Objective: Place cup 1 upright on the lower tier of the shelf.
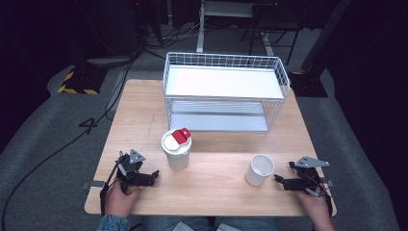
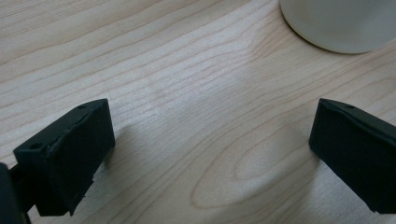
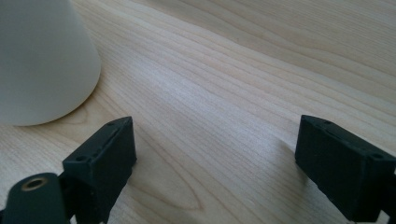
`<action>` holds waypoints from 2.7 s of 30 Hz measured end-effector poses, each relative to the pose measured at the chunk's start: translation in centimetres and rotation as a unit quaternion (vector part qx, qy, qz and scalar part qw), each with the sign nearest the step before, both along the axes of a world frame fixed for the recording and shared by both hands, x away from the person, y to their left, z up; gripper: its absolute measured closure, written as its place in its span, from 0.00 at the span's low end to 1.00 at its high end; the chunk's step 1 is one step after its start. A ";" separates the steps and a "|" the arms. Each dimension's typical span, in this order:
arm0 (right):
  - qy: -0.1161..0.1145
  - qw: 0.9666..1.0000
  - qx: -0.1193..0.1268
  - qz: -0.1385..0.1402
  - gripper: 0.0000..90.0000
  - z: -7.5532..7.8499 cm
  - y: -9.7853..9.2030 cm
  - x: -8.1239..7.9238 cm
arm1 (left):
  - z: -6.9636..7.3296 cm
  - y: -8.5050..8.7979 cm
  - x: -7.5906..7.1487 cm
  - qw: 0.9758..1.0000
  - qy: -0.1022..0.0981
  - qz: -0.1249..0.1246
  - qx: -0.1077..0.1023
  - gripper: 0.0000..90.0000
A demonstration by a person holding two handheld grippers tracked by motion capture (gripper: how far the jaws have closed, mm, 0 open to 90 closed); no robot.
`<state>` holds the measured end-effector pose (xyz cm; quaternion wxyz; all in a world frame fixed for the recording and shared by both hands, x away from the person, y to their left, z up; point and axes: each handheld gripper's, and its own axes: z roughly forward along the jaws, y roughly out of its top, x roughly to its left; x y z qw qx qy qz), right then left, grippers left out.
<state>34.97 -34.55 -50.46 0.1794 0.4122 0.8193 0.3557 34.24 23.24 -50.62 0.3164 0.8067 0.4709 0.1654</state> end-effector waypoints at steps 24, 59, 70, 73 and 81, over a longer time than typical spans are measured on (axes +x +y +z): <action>0.000 1.000 0.000 0.000 0.14 0.0 0.0 0.0 | 0.0 -0.1 0.2 1.000 0.000 0.011 -0.001 0.01; -0.026 0.994 0.064 0.083 0.18 3.8 0.6 -3.2 | 0.0 -0.2 0.5 1.000 0.000 0.017 -0.002 0.01; -0.024 0.989 0.070 0.128 0.18 3.8 2.8 -3.6 | 0.0 -0.2 0.5 1.000 0.000 0.017 -0.002 0.01; -0.023 0.988 0.070 0.134 0.18 3.5 3.3 -3.5 | 0.0 -0.2 0.5 1.000 0.000 0.017 -0.001 0.01; -0.018 0.988 0.069 0.136 0.17 2.4 4.5 -3.0 | 0.0 -0.2 0.5 1.000 0.000 0.017 -0.002 0.01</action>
